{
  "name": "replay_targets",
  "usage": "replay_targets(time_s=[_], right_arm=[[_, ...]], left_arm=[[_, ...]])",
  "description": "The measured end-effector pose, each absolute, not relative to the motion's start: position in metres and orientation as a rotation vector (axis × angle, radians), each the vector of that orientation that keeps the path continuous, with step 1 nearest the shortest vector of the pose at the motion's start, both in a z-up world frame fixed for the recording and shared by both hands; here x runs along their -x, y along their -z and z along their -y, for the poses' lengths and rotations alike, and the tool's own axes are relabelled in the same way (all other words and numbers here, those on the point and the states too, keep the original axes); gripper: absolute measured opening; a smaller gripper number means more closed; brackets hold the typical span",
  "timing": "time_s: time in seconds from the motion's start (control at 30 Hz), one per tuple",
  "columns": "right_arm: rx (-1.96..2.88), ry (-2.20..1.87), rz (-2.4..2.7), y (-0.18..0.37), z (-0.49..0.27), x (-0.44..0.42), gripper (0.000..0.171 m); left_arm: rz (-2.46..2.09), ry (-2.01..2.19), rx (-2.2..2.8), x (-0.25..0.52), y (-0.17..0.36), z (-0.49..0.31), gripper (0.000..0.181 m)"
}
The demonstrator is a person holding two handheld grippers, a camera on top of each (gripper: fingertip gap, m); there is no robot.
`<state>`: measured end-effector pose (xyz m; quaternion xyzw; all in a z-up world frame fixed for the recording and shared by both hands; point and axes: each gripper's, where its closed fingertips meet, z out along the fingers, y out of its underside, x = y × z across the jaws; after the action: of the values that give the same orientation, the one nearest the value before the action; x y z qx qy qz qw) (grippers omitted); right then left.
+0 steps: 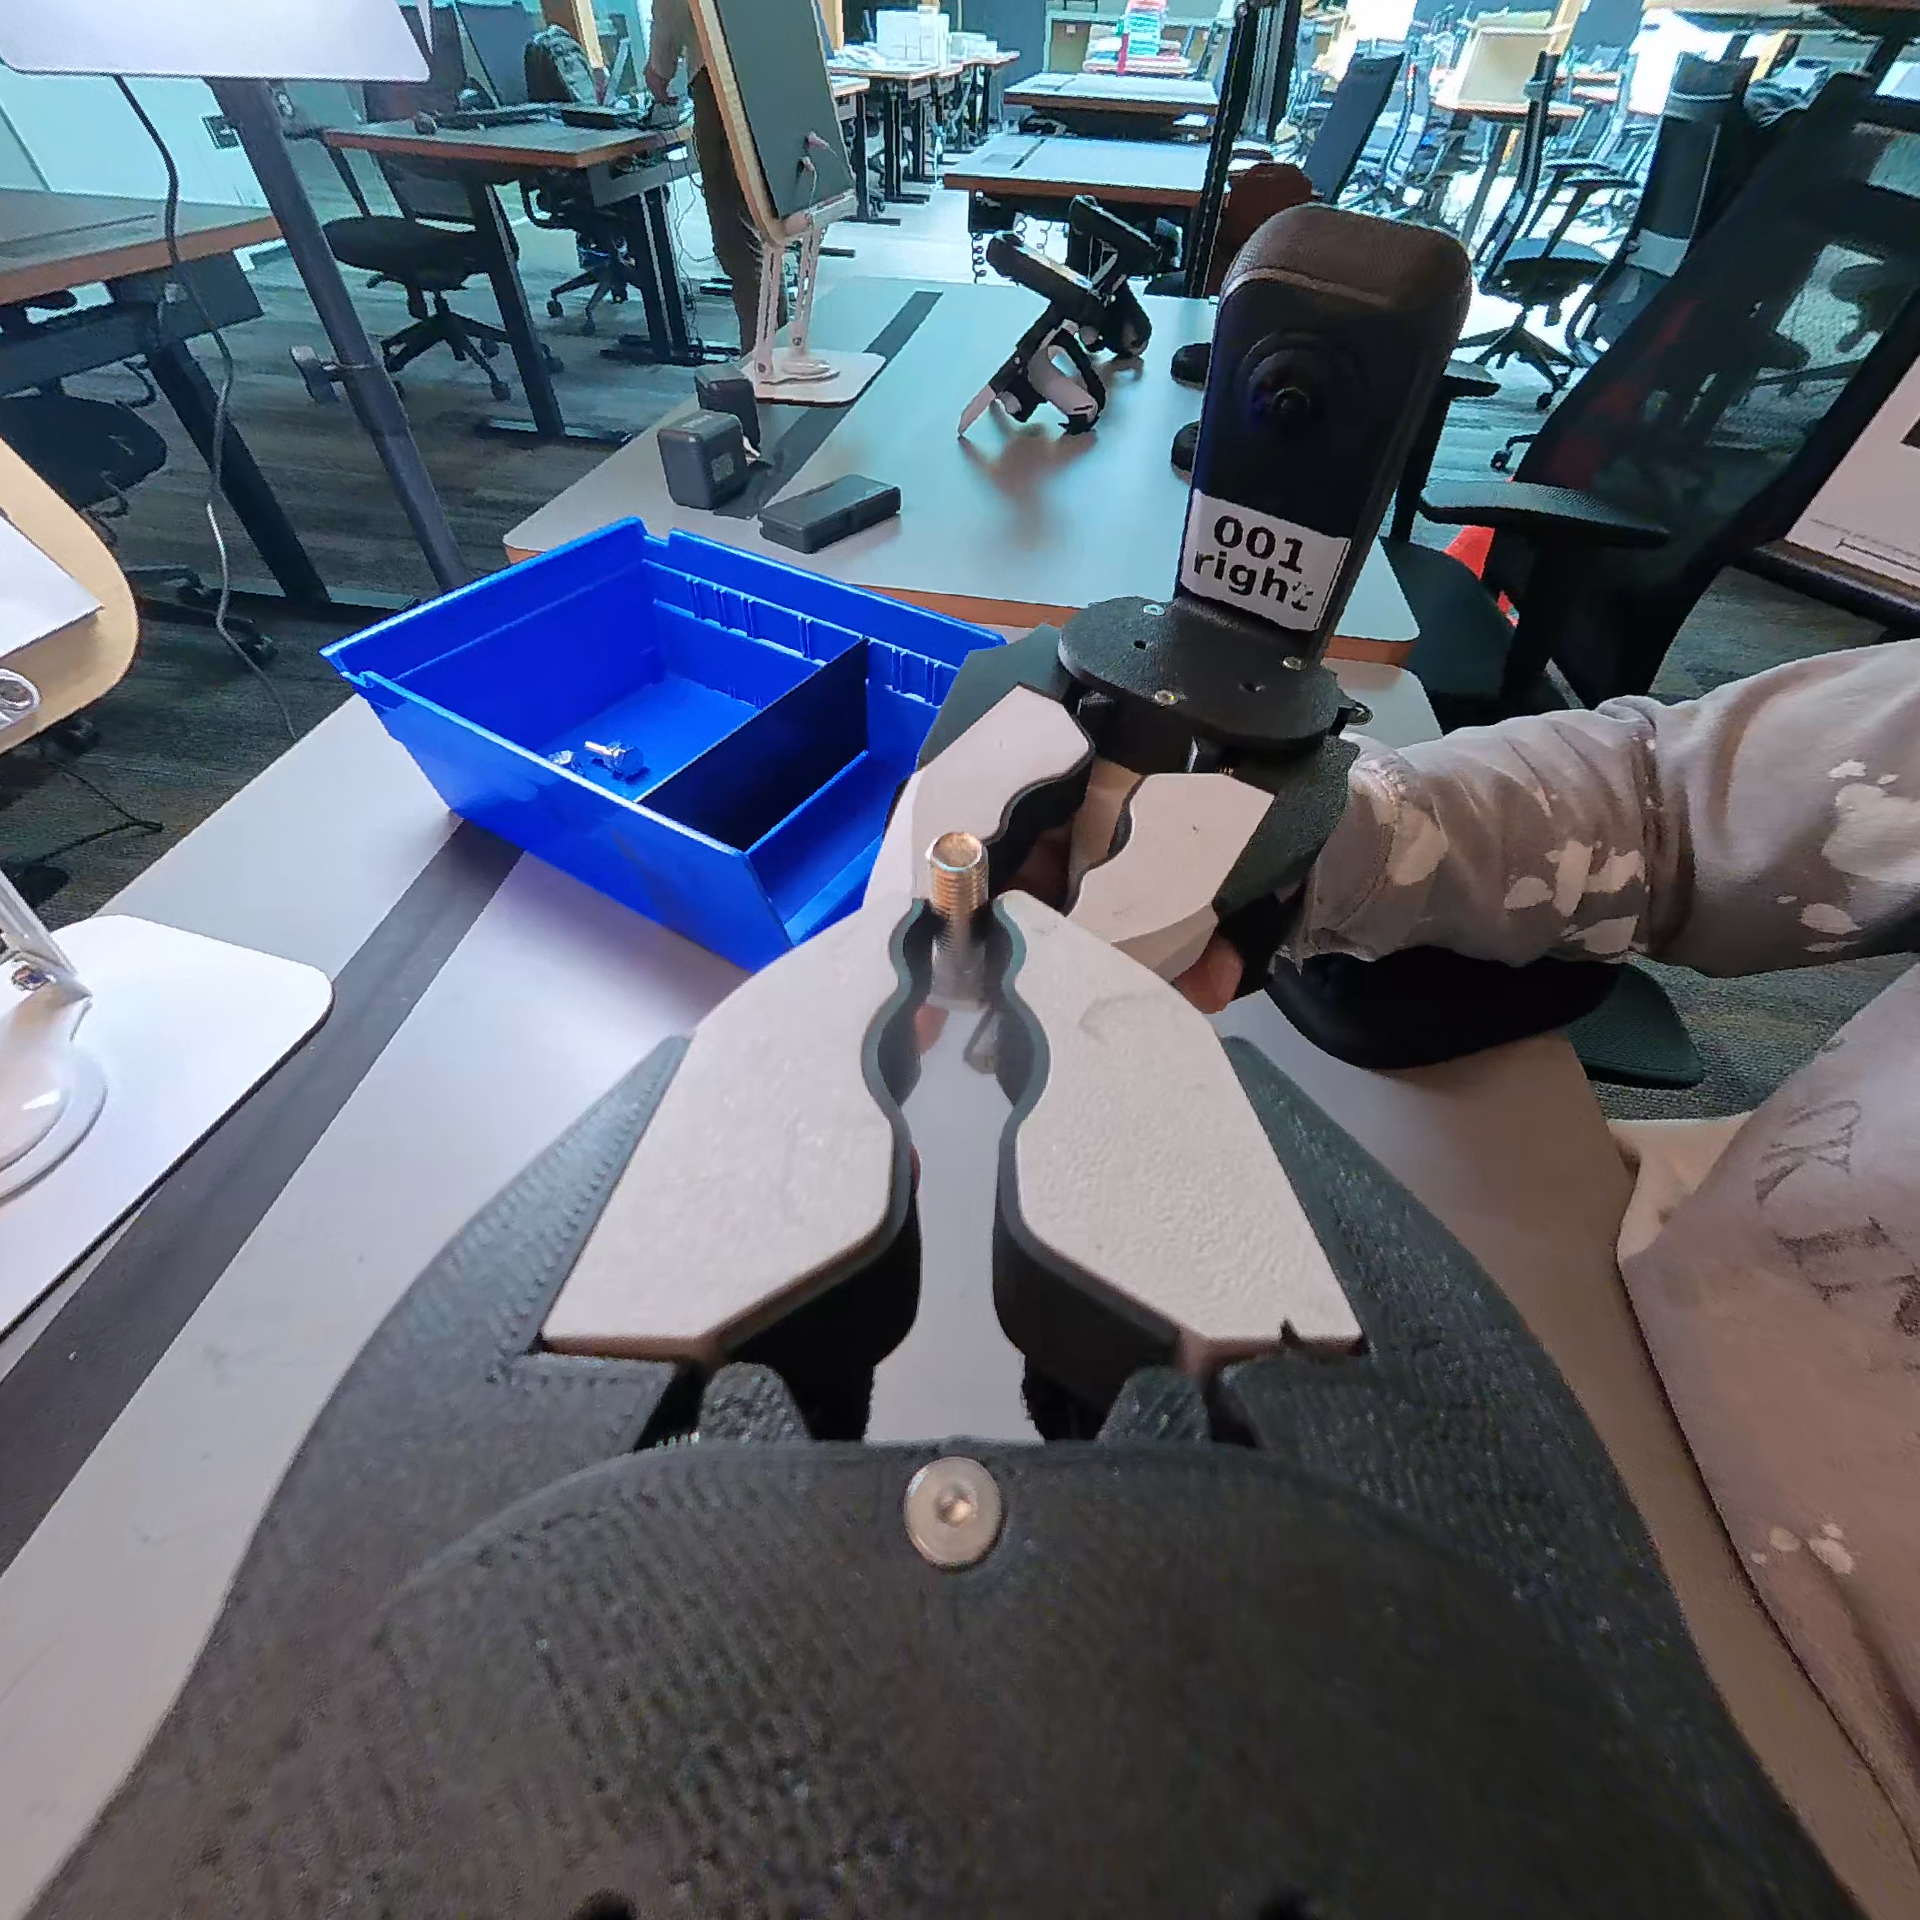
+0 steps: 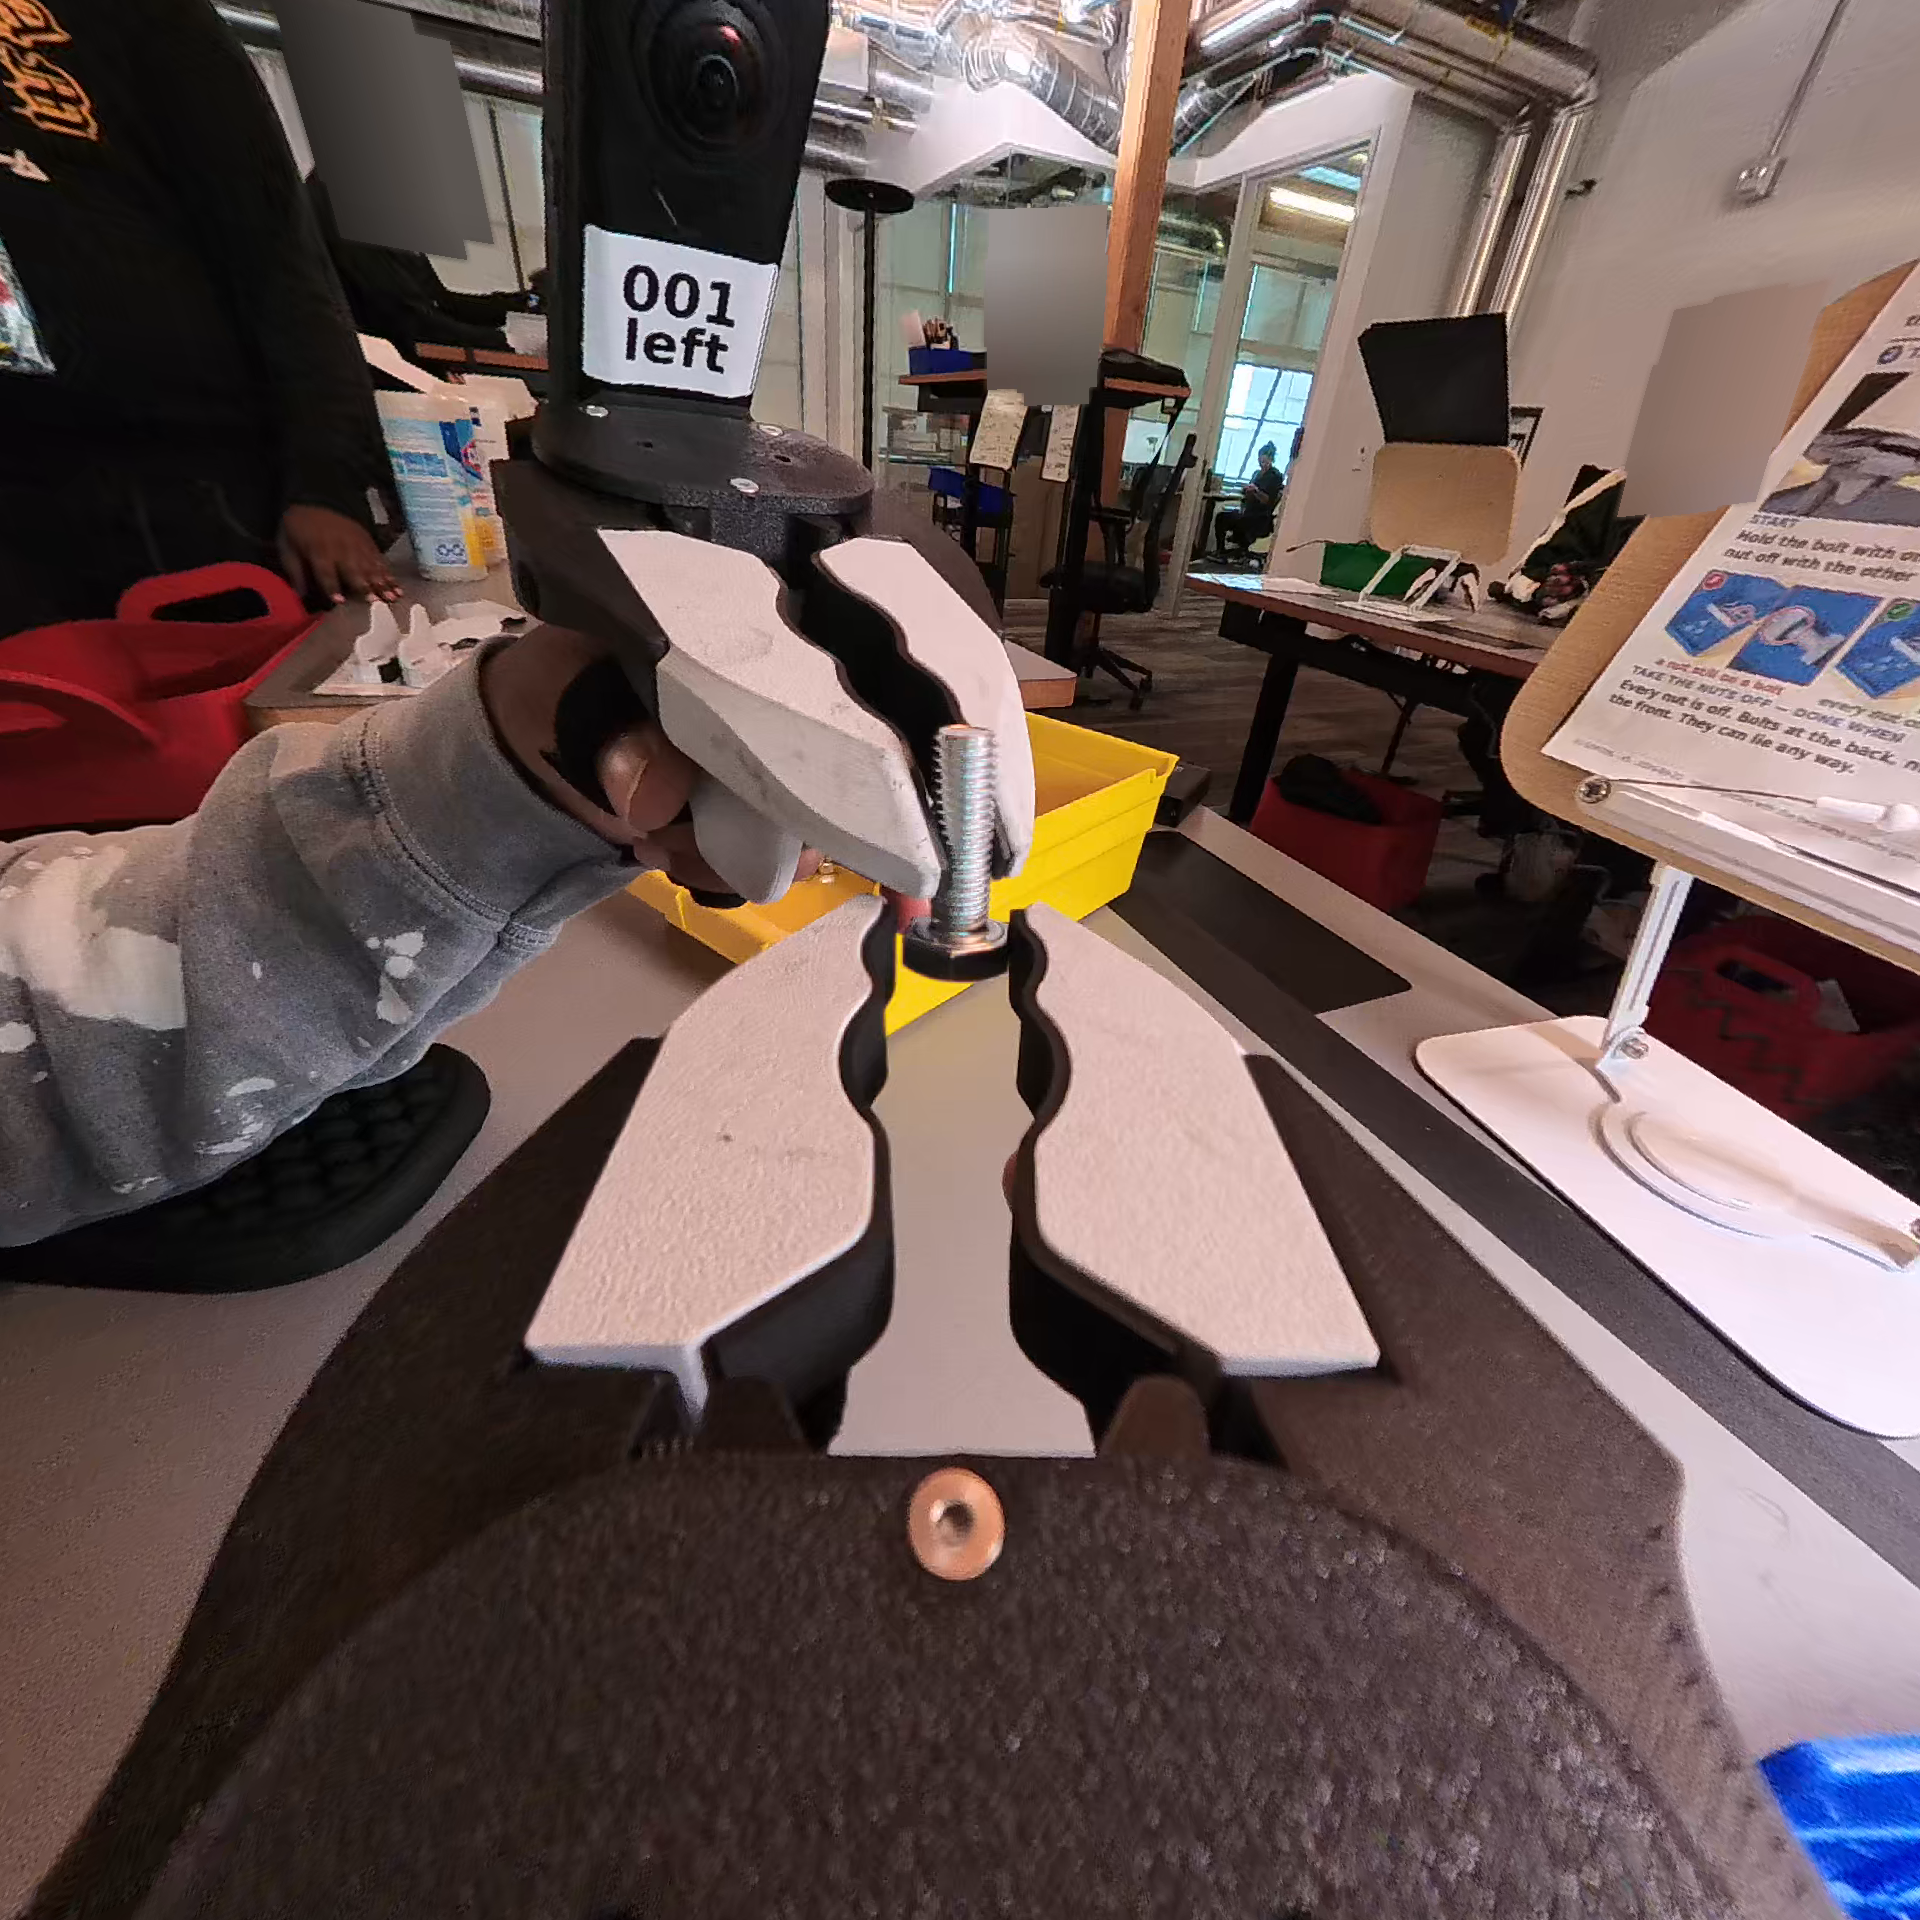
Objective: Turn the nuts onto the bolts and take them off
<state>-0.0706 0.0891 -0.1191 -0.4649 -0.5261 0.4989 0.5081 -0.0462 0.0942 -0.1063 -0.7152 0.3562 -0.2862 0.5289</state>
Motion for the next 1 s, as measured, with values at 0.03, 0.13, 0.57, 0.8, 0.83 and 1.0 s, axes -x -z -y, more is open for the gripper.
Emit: replay_targets(time_s=[0.03,0.13,0.57,0.8,0.83,1.0], right_arm=[[1.122,-1.198,1.264,0.1193,-0.0899,0.0705,0.019],[1.129,-1.206,1.261,0.1199,-0.0903,0.0701,0.019],[1.167,-1.186,1.233,0.1228,-0.0956,0.0717,0.019],[1.181,-1.172,1.206,0.1255,-0.0992,0.0726,0.018],[1.180,-1.174,1.203,0.1253,-0.0990,0.0726,0.018],[1.185,-1.167,1.200,0.1261,-0.0995,0.0733,0.019]], left_arm=[[-0.850,0.681,1.709,0.0459,0.1066,-0.0945,0.010],[-0.845,0.678,1.708,0.0453,0.1069,-0.0950,0.010],[-0.812,0.671,1.712,0.0440,0.1087,-0.1002,0.010],[-0.787,0.677,1.710,0.0442,0.1080,-0.1027,0.010],[-0.787,0.678,1.708,0.0441,0.1078,-0.1026,0.010],[-0.784,0.681,1.714,0.0446,0.1090,-0.1033,0.010]])
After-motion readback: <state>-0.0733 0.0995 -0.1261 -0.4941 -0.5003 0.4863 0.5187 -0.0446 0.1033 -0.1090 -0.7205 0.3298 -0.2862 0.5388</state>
